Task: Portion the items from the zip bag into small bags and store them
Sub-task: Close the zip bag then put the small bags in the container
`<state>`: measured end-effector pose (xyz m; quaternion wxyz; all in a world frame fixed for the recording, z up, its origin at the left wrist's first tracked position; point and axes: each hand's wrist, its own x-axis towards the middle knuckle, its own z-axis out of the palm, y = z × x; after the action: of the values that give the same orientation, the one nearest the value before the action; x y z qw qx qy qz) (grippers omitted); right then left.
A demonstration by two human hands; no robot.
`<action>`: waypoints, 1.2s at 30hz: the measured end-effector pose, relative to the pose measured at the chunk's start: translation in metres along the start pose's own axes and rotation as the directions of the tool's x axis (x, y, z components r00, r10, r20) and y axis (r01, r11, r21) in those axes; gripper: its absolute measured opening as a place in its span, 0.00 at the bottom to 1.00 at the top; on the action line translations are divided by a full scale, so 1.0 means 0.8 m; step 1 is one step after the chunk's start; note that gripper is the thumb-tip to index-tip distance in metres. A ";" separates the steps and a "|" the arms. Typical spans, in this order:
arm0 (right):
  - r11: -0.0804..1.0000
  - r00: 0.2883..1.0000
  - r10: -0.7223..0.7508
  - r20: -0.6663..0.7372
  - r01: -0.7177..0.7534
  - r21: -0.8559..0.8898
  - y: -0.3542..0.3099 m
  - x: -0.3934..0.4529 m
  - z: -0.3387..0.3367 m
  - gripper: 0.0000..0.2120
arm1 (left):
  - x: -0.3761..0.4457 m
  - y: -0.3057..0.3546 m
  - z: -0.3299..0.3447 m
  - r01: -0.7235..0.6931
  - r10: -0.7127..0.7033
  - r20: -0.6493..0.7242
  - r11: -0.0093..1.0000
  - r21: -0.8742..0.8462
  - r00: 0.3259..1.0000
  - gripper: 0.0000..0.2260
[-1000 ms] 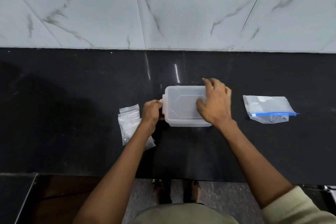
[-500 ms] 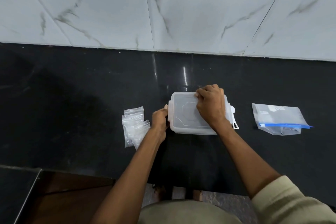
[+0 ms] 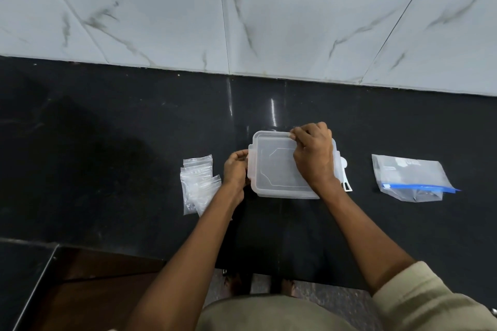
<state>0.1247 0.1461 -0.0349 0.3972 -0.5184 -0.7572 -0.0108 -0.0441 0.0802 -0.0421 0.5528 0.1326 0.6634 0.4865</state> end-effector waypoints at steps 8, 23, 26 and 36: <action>0.980 0.966 -0.197 -0.168 0.189 -0.063 -0.029 -0.009 -0.066 0.08 | 0.003 0.010 0.005 0.032 -0.033 -0.073 0.999 -0.015 0.997 0.08; 0.937 0.777 -0.344 0.528 0.319 0.142 -0.034 -0.207 -0.091 0.14 | 0.014 0.016 0.002 0.018 -0.020 -0.061 1.000 -0.021 0.998 0.14; 0.963 0.718 -0.262 0.645 0.243 0.120 -0.032 -0.217 -0.081 0.14 | 0.013 0.017 0.001 0.002 -0.003 -0.054 1.000 -0.013 0.999 0.15; 0.970 0.775 -0.149 0.614 -0.006 0.242 -0.099 -0.154 -0.055 0.09 | 0.003 0.017 -0.047 -0.366 0.371 -0.190 0.928 0.062 0.909 0.18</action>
<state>0.1062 -0.0048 -0.0491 0.1787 -0.4131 -0.8614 0.2352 -0.0826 0.0696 -0.0360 0.3806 0.2132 0.6841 0.5845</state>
